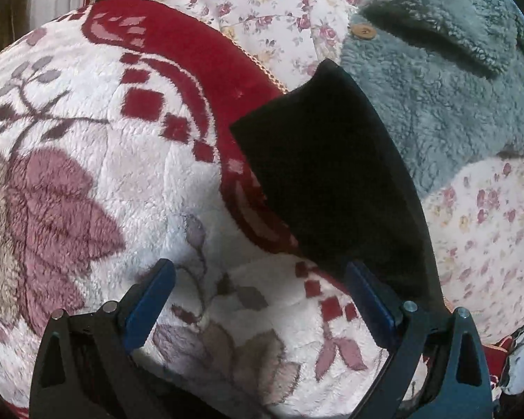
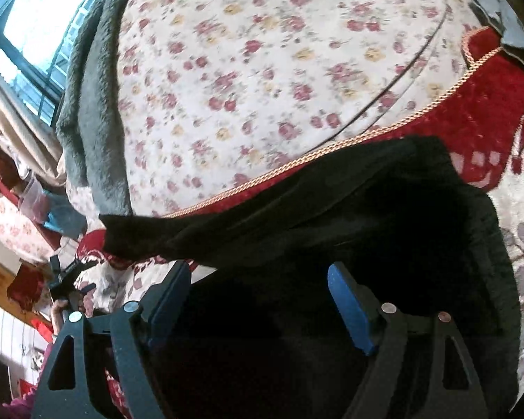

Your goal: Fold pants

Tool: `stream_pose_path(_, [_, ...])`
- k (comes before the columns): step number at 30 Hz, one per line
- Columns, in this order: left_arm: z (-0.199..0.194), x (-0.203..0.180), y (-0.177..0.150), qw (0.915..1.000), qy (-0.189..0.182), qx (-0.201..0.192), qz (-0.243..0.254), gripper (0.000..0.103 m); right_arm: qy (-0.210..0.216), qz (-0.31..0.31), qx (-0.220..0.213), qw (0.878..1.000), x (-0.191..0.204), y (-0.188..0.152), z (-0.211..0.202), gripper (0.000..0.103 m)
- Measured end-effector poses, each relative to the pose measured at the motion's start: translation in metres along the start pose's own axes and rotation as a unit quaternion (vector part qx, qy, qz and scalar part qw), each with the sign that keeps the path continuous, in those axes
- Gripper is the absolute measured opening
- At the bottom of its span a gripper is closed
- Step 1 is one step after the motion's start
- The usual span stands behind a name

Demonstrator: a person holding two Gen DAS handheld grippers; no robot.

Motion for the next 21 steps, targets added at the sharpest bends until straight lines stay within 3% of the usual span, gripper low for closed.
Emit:
stream_pose_path(4, [0.007,0.001,0.000,1.0000,0.002,0.009,-0.002,0.097,0.040,0.029,0.018,0.999,0.004,0.002,0.015,0.087])
stream_pose_path(11, [0.024,0.003,0.000,0.9995,-0.020,0.022,-0.014,0.097,0.053,0.090,0.011,0.994,-0.007,0.024,0.030,0.087])
stream_pose_path(21, [0.047,0.011,0.022,0.9941,-0.067,0.021,-0.083,0.097,0.074,0.082,0.014,0.994,0.007,0.022,0.035,0.088])
Point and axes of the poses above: each gripper's, at about its wrist camera, not at the fingertips, and z roughly the way its jaws point, x to its left, y to its top, the point moved 10 cm from there along z, roughly the way its jaws point, and after that the axes turned 2 degrees about -y, right-handed, at the moved point
